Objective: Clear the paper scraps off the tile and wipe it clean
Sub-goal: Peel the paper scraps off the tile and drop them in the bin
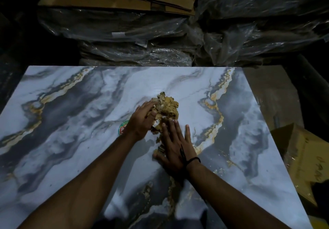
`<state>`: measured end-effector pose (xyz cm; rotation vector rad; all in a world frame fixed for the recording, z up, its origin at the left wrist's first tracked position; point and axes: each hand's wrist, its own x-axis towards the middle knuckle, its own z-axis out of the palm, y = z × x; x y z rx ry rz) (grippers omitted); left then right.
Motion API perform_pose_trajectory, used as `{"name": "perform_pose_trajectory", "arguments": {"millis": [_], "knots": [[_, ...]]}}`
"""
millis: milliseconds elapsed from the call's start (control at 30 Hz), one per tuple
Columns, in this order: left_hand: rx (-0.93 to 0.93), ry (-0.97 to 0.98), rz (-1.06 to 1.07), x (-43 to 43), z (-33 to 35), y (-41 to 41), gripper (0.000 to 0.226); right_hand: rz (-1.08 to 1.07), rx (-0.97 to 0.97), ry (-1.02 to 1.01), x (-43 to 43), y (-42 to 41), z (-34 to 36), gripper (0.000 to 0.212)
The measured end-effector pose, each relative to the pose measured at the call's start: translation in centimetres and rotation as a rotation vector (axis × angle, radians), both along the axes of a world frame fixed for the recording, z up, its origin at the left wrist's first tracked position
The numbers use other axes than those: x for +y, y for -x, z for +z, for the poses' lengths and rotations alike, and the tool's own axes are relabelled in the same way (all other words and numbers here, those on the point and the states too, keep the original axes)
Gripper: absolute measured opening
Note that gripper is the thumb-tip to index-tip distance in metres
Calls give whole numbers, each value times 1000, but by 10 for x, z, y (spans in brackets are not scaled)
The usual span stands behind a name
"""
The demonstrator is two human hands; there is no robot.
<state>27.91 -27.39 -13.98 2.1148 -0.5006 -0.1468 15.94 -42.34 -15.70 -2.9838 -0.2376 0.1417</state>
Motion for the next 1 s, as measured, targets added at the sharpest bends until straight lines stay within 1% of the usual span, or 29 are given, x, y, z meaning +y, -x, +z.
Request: {"name": "perform_pose_trajectory", "arguments": {"millis": [33, 67, 100, 167, 233, 267, 333, 400, 433, 500, 567, 633, 700, 767, 867, 1000], "knots": [[-38, 34, 15, 3, 1, 4, 76, -12, -23, -18, -1, -1, -2, 93], [-78, 21, 34, 6, 2, 8, 82, -23, -56, -49, -2, -2, -1, 91], [-120, -38, 57, 10, 2, 12, 88, -36, -101, -100, -5, -6, 1, 89], [-194, -240, 92, 16, 2, 21, 96, -98, -218, -265, -12, -22, 13, 83], [-196, -446, 73, 16, 1, 34, 109, -223, -281, -443, -24, -49, 27, 85], [-182, -524, 53, 14, 1, 43, 118, -264, -260, -508, -31, -66, 32, 90], [-163, -621, 27, 5, -2, 58, 133, -273, -178, -562, -42, -101, 35, 99], [-144, -692, 10, -6, -4, 67, 140, -213, -90, -539, -48, -129, 38, 101], [-134, -716, 17, -11, -4, 69, 141, -169, -44, -507, -48, -139, 39, 97], [-124, -727, 55, -18, -4, 68, 141, -51, 44, -423, -45, -151, 38, 86], [-136, -708, 98, -20, -6, 63, 139, 77, 123, -347, -42, -156, 35, 80], [-138, -695, 133, -17, -6, 53, 138, 168, 161, -321, -40, -153, 31, 77], [-124, -709, 134, -11, -5, 41, 135, 260, 128, -312, -40, -143, 27, 71], [-106, -683, 76, -6, -3, 30, 131, 322, 47, -332, -41, -125, 24, 69], [-116, -580, -54, -1, -5, 25, 125, 279, -51, -408, -45, -96, 20, 69], [-131, -563, -187, 6, -7, 30, 125, 148, -99, -390, -47, -66, 12, 74]]}}
